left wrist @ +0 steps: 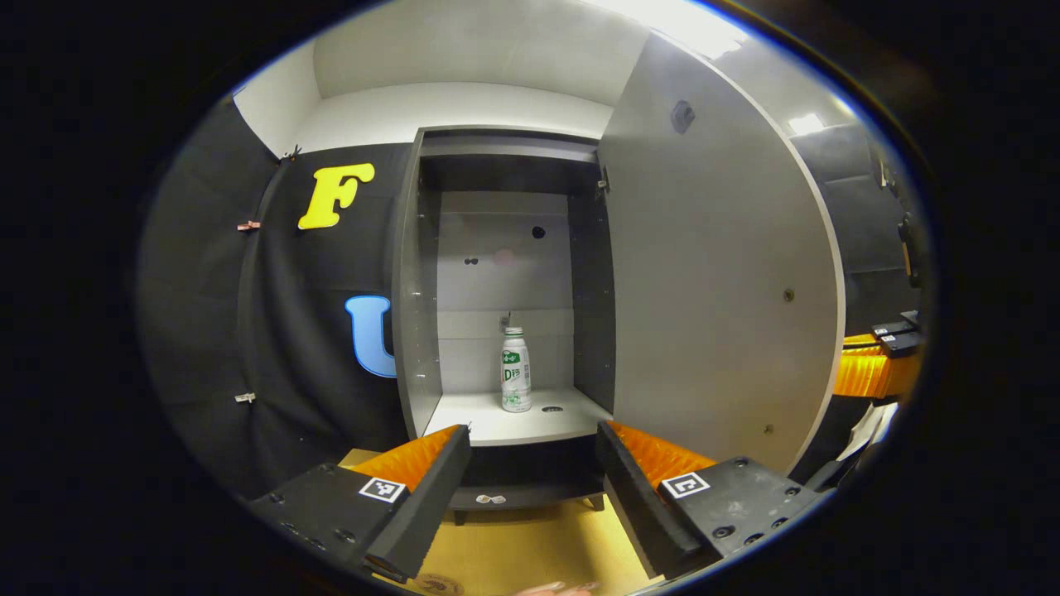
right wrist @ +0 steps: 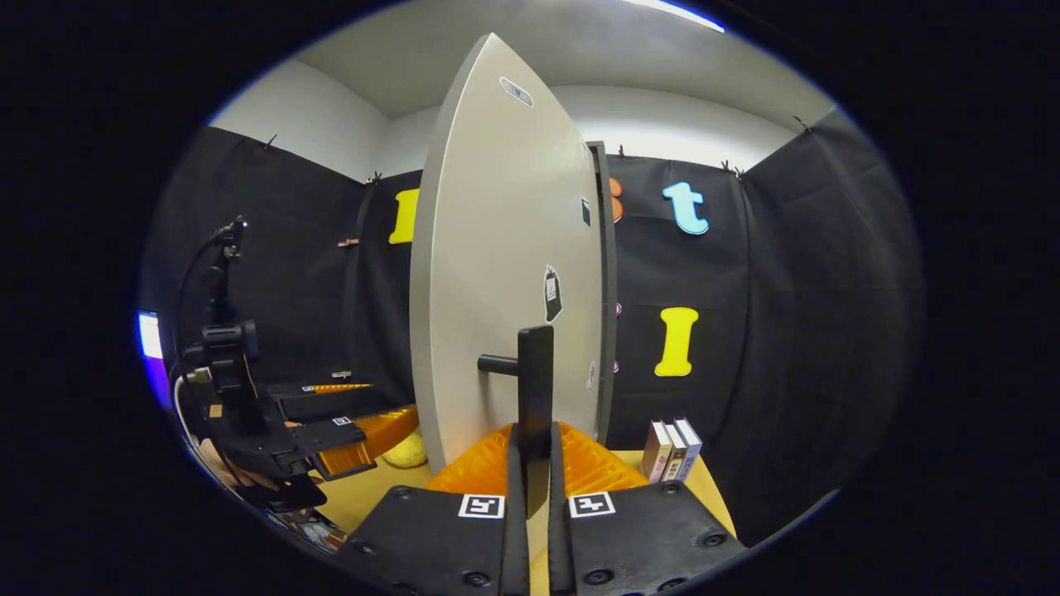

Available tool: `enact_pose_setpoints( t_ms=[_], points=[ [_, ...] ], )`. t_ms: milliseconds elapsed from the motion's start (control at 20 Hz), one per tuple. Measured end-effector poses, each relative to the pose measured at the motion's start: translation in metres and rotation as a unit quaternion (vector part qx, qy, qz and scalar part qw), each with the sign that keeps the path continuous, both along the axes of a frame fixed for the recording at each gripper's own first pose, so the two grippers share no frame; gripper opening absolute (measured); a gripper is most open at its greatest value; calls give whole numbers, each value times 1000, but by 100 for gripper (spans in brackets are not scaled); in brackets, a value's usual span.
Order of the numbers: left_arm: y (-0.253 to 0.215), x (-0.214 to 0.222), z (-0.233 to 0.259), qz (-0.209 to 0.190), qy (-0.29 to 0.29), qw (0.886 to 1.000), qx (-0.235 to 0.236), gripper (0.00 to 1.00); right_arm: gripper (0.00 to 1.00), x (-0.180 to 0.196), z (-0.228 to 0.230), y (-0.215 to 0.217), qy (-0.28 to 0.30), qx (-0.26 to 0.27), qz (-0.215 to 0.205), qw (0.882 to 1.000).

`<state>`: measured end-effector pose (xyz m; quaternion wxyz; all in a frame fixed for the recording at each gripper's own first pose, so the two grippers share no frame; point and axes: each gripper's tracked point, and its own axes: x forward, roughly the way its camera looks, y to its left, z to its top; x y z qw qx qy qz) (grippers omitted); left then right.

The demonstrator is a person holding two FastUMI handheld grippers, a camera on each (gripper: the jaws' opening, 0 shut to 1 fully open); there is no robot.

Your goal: Open the cabinet door with the right hand, grasp the bottle in the cabinet with the left hand and place it on the coaster, then close the cabinet door with the right hand.

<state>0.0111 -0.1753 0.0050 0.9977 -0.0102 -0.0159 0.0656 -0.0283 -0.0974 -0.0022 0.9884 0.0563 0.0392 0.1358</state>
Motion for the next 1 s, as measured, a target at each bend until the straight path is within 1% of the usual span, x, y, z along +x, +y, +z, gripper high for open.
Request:
enact_pose_setpoints(
  t_ms=[50,100,200,250,450,600,700,800,1000],
  points=[
    [-2,1,0,1,0,1000,-1,96,13,0,0,-6,-1,-3,-5,1000],
    [-4,1,1,2,1,1000,-1,99,13,2,-1,-12,1,-6,-9,1000],
    [-6,1,1,5,2,1000,-1,99,13,4,-2,-23,1,-8,-18,1000],
    [-6,1,0,7,2,1000,-1,96,13,4,-2,-29,2,-6,-22,1000],
    [-10,2,-2,10,6,1000,-2,96,12,6,-3,-48,11,1,-37,999],
    [-12,2,-3,12,9,1000,2,96,11,3,-3,-48,20,19,-24,999],
    [-13,2,-3,13,9,1000,3,96,11,-1,-4,-49,24,16,-16,999],
    [-15,2,-2,12,7,1000,2,96,11,-7,-5,-52,25,14,-15,999],
    [-8,5,3,17,-1,1000,9,96,11,-27,4,-54,14,33,-11,999]
  ],
)
